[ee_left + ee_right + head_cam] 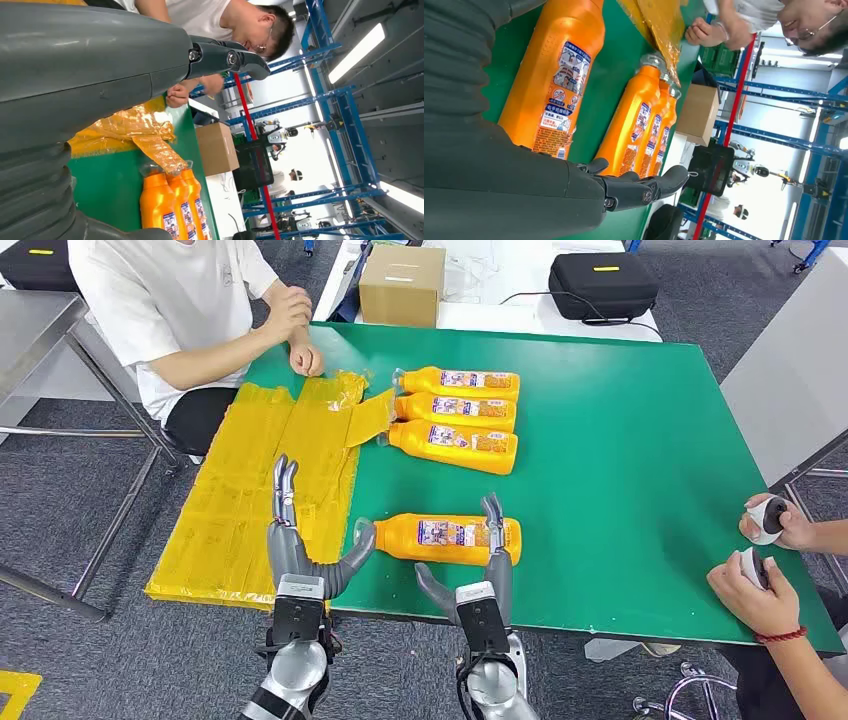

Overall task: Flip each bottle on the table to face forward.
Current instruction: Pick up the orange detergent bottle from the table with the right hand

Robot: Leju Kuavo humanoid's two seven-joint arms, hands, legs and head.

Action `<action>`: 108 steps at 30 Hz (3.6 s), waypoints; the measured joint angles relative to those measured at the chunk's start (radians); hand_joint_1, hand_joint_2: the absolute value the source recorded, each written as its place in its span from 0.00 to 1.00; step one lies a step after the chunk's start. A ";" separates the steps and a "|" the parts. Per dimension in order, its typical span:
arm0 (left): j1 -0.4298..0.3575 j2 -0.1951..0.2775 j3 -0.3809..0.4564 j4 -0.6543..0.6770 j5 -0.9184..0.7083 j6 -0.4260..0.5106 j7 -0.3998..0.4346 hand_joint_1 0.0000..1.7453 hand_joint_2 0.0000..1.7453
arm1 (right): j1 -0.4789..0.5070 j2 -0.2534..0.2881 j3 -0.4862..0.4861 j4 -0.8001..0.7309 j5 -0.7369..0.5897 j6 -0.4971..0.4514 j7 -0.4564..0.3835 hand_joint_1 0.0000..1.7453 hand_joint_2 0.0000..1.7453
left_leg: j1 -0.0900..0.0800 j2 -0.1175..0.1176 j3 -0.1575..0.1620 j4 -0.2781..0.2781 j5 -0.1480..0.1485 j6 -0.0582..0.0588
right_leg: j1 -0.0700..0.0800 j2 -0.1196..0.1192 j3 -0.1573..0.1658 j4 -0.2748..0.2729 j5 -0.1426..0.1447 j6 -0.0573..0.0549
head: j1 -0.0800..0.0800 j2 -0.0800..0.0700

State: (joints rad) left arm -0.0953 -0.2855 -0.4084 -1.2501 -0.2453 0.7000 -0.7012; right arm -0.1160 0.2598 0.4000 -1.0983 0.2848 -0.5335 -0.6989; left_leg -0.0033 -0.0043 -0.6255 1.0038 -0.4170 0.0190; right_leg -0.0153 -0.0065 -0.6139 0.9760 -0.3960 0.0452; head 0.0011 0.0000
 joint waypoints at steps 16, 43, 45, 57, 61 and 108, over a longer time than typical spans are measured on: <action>0.000 -0.002 0.001 0.000 -0.002 0.000 0.000 0.00 1.00 | 0.000 0.000 -0.002 0.000 0.002 0.004 0.000 0.00 1.00 | 0.000 0.000 0.000 0.000 0.000 0.000 | 0.000 0.000 0.000 0.000 0.000 0.000 | 0.000 0.000; 0.072 0.014 0.015 -0.173 0.111 -0.012 0.000 0.00 1.00 | -0.121 -0.133 0.029 -0.004 0.821 0.104 0.512 0.00 1.00 | -0.001 0.000 0.000 0.000 0.001 0.001 | -0.001 0.000 0.000 0.000 0.001 0.001 | 0.000 0.000; 0.075 0.016 0.015 -0.178 0.117 -0.018 0.000 0.00 1.00 | -0.141 -0.147 0.028 0.002 0.845 0.131 0.536 0.00 1.00 | -0.001 0.000 0.000 0.000 0.001 0.001 | -0.001 0.000 0.000 0.000 0.001 0.001 | 0.000 0.000; 0.077 0.018 0.015 -0.179 0.117 -0.017 0.000 0.00 1.00 | -0.207 -0.177 0.024 0.052 0.943 0.212 0.667 0.00 1.00 | -0.001 0.000 0.000 0.000 0.001 0.001 | -0.002 0.000 0.000 0.000 0.001 0.001 | 0.000 0.000; 0.078 0.018 0.016 -0.179 0.118 -0.013 0.000 0.00 1.00 | -0.219 -0.182 0.024 0.066 0.957 0.251 0.696 0.00 1.00 | -0.001 0.000 0.000 0.000 0.001 0.001 | -0.002 0.000 0.000 0.000 0.001 0.001 | 0.000 0.000; 0.069 0.018 -0.002 -0.143 0.152 -0.016 0.000 0.00 1.00 | -0.368 -0.222 0.024 0.370 0.897 0.346 0.671 0.00 1.00 | -0.002 0.000 0.002 0.000 0.001 0.001 | -0.002 0.000 0.002 0.000 0.001 0.001 | 0.000 0.000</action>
State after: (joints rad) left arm -0.0266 -0.2678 -0.4107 -1.3934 -0.0928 0.6841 -0.7012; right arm -0.4843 0.0378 0.4235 -0.7278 1.1819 -0.1879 -0.0274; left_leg -0.0049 -0.0042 -0.6236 1.0041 -0.4161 0.0204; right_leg -0.0168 -0.0064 -0.6119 0.9759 -0.3948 0.0466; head 0.0010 0.0000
